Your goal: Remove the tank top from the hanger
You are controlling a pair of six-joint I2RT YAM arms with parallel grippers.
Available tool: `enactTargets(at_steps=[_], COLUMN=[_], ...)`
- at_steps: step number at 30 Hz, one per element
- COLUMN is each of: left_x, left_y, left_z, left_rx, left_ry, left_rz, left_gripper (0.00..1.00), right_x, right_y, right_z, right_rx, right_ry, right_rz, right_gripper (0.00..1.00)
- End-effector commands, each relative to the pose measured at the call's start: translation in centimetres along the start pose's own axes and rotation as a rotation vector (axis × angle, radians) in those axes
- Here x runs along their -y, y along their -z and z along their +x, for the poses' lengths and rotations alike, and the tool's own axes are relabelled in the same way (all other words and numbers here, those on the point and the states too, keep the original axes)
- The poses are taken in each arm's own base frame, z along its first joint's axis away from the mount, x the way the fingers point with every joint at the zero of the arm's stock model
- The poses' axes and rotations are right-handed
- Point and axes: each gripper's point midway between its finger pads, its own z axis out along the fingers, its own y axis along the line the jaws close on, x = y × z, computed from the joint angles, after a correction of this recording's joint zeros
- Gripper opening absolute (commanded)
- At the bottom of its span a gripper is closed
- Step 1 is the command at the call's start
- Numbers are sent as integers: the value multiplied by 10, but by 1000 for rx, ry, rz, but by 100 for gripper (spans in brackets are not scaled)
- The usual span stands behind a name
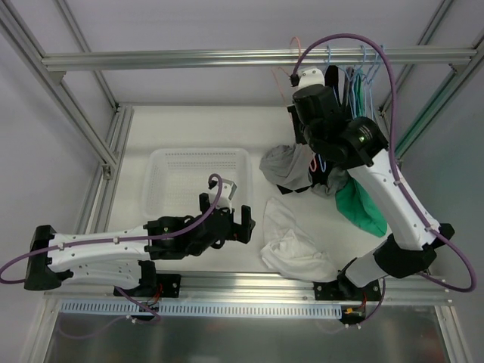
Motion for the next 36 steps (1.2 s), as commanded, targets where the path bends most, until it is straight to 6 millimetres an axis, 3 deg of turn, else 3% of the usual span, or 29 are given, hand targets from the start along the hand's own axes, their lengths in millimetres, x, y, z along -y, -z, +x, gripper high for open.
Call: enactTargets(at_steps=[1, 5, 10, 17, 18, 20, 23, 24, 25, 29, 31, 33, 34, 35, 36], left_x=[0, 3, 8, 25, 30, 35, 48, 55, 59, 89, 101, 119, 120, 129, 131], left_y=[5, 9, 13, 12, 12, 9, 7, 7, 3, -8, -18, -24, -37, -42, -56], left_z=[3, 6, 11, 16, 14, 15, 11, 10, 13, 17, 32, 33, 48, 44, 60], left_rx=[-13, -30, -57, -109, -112, -121, -121, -125, -134, -149, -194, -196, -230, -227, -260], left_ry=[22, 14, 4, -60, -62, -83, -99, -101, -123, -167, -218, -244, -284, -288, -322], left_rz=[28, 66, 109, 170, 187, 197, 234, 259, 270, 363, 402, 443, 426, 431, 415], left_gripper=[99, 98, 99, 99, 99, 99, 99, 99, 99, 99, 99, 99, 99, 99, 99], right_x=[10, 5, 4, -4, -6, -5, -1, -1, 0, 5, 15, 26, 30, 32, 29], right_y=[-1, -20, -43, -32, -28, -13, 7, 13, 19, 48, 70, 89, 95, 101, 106], right_z=[-24, -15, 13, 31, 31, 30, 28, 29, 30, 41, 45, 57, 60, 63, 71], right_rx=[61, 12, -77, -65, -57, -33, 3, 11, 17, 46, 83, 105, 116, 129, 120], right_ry=[-29, -45, -47, -100, -107, -126, -146, -153, -159, -177, -193, -199, -203, -206, -200], right_rz=[55, 48, 45, -31, -47, -87, -123, -142, -154, -230, -262, -270, -275, -286, -320], right_gripper=[0, 0, 0, 3, 7, 27, 47, 66, 73, 77, 84, 92, 96, 98, 100])
